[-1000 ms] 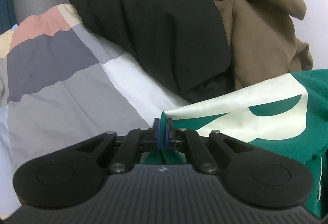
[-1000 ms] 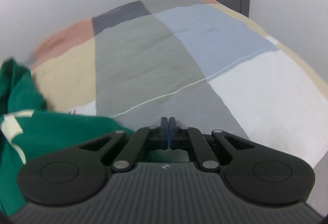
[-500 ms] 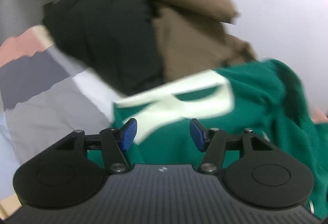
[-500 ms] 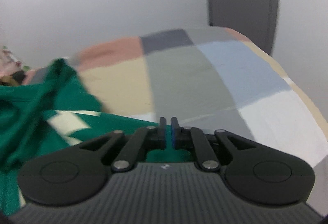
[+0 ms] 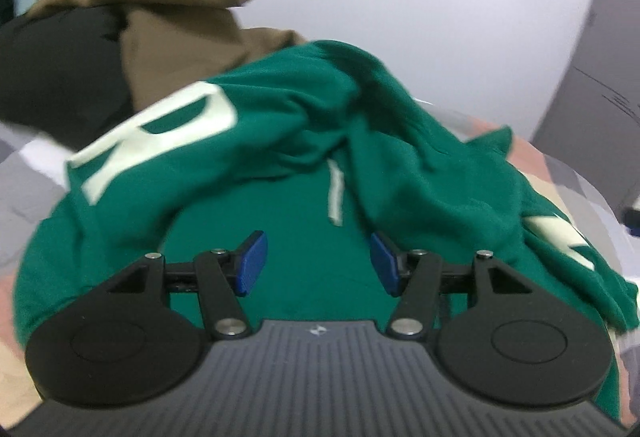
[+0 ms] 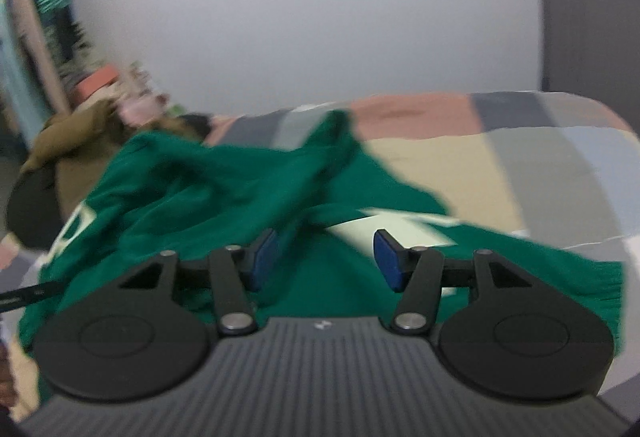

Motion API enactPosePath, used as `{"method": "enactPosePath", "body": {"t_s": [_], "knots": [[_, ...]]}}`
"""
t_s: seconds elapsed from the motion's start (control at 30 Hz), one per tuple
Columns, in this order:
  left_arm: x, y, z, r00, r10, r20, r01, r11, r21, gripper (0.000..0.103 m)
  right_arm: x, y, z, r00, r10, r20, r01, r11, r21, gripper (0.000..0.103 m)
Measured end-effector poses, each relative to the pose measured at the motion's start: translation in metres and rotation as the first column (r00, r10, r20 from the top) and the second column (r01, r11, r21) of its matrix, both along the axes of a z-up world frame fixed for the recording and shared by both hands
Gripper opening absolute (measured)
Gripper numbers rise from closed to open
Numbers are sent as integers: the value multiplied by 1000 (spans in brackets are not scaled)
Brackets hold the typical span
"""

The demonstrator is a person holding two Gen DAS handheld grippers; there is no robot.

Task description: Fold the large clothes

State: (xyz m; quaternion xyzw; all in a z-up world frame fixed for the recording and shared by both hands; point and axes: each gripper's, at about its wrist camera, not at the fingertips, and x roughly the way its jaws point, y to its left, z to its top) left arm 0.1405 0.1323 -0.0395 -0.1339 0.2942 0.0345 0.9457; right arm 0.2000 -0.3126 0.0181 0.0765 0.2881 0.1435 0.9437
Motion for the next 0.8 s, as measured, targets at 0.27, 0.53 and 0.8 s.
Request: {"method": "enactPosePath", "body": {"t_s": [0.27, 0.53, 0.8], "knots": [[10, 0, -14, 999, -35, 0, 35, 999, -21, 63, 11, 85, -24, 994, 112, -10, -112, 994, 7, 86], [21, 10, -28, 999, -47, -7, 46, 994, -98, 63, 52, 152, -78, 992, 110, -61, -115, 990, -80, 86], [37, 16, -50, 997, -55, -50, 45, 984, -175, 63, 87, 189, -123, 993, 112, -25, -114, 985, -130, 103]]}}
